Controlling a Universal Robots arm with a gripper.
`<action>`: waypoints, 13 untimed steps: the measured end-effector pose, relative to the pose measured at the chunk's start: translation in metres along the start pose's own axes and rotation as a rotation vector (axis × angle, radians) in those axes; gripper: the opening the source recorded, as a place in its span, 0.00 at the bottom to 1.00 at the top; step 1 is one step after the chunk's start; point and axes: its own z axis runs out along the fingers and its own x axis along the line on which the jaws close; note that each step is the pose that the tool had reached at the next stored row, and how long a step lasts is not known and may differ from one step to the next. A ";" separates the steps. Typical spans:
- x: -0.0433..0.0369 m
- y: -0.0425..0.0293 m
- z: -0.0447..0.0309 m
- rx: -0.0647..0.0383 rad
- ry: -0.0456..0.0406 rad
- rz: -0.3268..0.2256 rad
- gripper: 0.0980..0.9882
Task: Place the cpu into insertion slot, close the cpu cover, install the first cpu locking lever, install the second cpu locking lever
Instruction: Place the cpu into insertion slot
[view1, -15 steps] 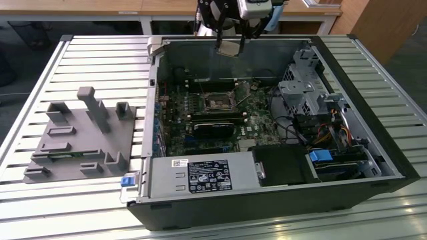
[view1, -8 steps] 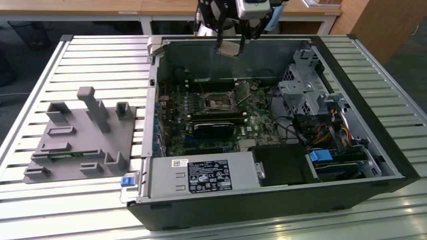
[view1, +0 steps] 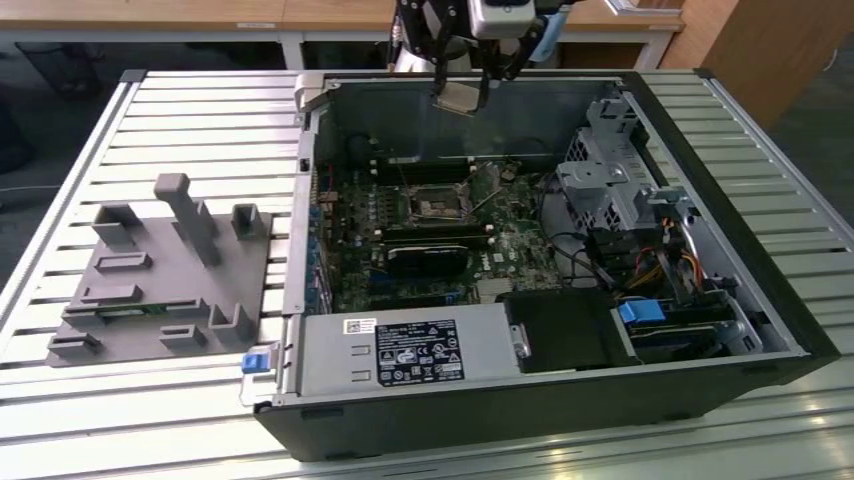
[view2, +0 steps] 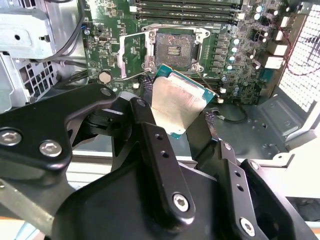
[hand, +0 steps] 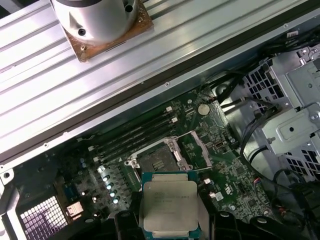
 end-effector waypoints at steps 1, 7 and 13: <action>0.0000 0.0000 0.0000 0.000 -0.0005 0.005 0.48; 0.0001 0.0001 0.0003 0.000 -0.0032 0.037 0.48; 0.0002 0.0003 0.0005 -0.001 -0.0060 0.070 0.48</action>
